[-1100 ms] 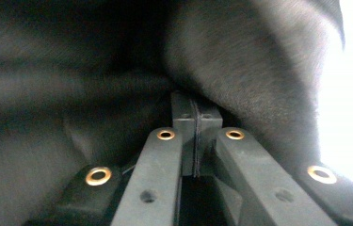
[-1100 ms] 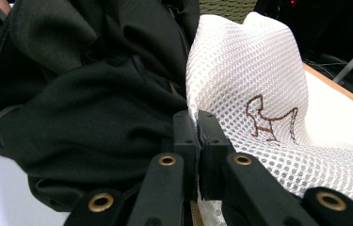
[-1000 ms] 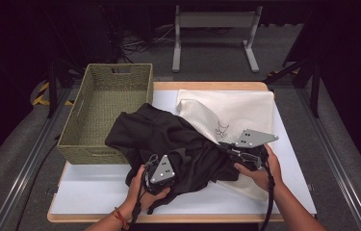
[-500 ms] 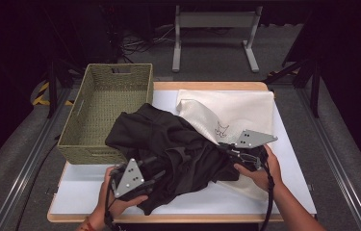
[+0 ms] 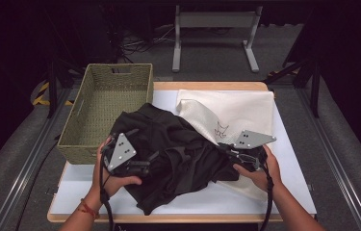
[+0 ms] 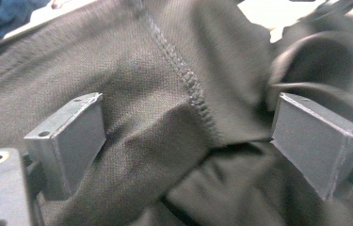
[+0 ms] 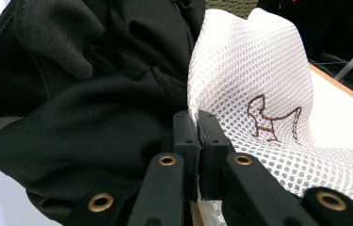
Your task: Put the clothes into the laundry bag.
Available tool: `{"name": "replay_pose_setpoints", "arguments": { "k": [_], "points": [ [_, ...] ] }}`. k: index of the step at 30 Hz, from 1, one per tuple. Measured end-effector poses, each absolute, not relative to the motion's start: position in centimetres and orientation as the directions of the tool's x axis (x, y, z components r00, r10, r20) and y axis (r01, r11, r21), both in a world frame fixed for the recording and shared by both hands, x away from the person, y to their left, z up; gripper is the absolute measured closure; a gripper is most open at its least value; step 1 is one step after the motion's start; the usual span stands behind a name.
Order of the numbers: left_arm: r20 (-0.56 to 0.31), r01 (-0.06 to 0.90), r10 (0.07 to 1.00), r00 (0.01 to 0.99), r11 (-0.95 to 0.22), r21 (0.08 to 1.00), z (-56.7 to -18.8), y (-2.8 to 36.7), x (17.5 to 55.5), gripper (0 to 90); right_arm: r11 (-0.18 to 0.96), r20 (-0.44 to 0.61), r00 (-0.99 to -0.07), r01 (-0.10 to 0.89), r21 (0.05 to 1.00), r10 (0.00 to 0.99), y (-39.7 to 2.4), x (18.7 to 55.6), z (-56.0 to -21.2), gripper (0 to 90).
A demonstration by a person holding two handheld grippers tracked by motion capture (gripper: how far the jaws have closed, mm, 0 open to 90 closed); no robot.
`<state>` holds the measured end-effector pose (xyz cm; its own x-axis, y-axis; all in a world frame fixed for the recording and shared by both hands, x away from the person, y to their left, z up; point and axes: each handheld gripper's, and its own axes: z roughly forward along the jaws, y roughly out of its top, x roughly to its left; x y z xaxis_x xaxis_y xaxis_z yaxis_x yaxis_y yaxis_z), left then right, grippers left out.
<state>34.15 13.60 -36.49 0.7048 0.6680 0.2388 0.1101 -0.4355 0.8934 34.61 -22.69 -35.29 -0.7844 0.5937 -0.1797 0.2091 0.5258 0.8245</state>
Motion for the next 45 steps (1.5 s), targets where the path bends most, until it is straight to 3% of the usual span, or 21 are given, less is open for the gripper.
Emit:
{"name": "replay_pose_setpoints", "arguments": {
  "k": [2, 5, 6, 8, 10, 13, 15, 20, 23, 28, 40, 45],
  "points": [
    [0.234, 0.141, 0.691, 0.683, -0.440, 0.887, -36.8, 13.2, 35.1, 23.8, 0.531, -0.183, -0.786, 0.208, 0.821, 0.591, -22.6, 34.6, -35.3, 88.1],
    [0.241, 0.156, 0.697, 0.676, -0.454, 0.877, -37.1, 13.2, 35.6, 57.0, 0.535, -0.187, -0.786, 0.205, 0.820, 0.589, -22.6, 34.6, -35.3, 88.1],
    [0.240, 0.154, 0.694, 0.678, -0.454, 0.878, -37.1, 13.4, 35.8, 57.0, 0.535, -0.187, -0.786, 0.205, 0.820, 0.589, -22.6, 34.6, -35.3, 88.1],
    [0.249, 0.152, 0.688, 0.682, -0.466, 0.872, -37.1, 13.6, 35.9, 71.2, 0.535, -0.189, -0.786, 0.203, 0.820, 0.588, -22.6, 34.6, -35.3, 88.1],
    [0.249, 0.136, 0.670, 0.699, -0.467, 0.874, -37.1, 13.5, 35.4, 76.7, 0.534, -0.188, -0.786, 0.203, 0.821, 0.588, -22.6, 34.6, -35.3, 88.1],
    [0.231, 0.096, 0.617, 0.752, -0.450, 0.888, -37.2, 12.9, 34.0, 78.8, 0.525, -0.186, -0.782, 0.203, 0.826, 0.595, -22.7, 34.7, -35.2, 88.1],
    [0.226, 0.057, 0.528, 0.818, -0.466, 0.883, -37.3, 11.9, 32.8, 79.2, 0.515, -0.183, -0.775, 0.205, 0.832, 0.604, -22.9, 34.8, -35.0, 88.1],
    [0.191, 0.010, 0.322, 0.927, -0.531, 0.847, -39.7, 7.4, 30.8, 79.0, 0.478, -0.165, -0.767, 0.203, 0.855, 0.620, -22.9, 34.9, -34.4, 88.2],
    [0.211, -0.023, 0.258, 0.943, -0.581, 0.814, -41.2, 4.3, 30.8, 79.0, 0.463, -0.159, -0.769, 0.195, 0.865, 0.619, -22.8, 34.8, -34.0, 88.2],
    [0.206, -0.015, 0.265, 0.942, -0.579, 0.815, -42.6, 1.7, 32.0, 79.2, 0.440, -0.136, -0.783, 0.189, 0.878, 0.607, -22.7, 34.4, -33.5, 88.3],
    [0.296, -0.050, 0.388, 0.873, -0.531, 0.846, -42.3, -2.5, 34.4, 79.7, 0.406, -0.098, -0.802, 0.188, 0.894, 0.589, -22.7, 33.9, -32.5, 88.4],
    [0.249, -0.023, 0.373, 0.894, -0.515, 0.857, -42.3, -2.6, 34.6, 78.1, 0.411, -0.111, -0.787, 0.191, 0.891, 0.607, -22.6, 34.1, -32.7, 88.3]
  ]
}}
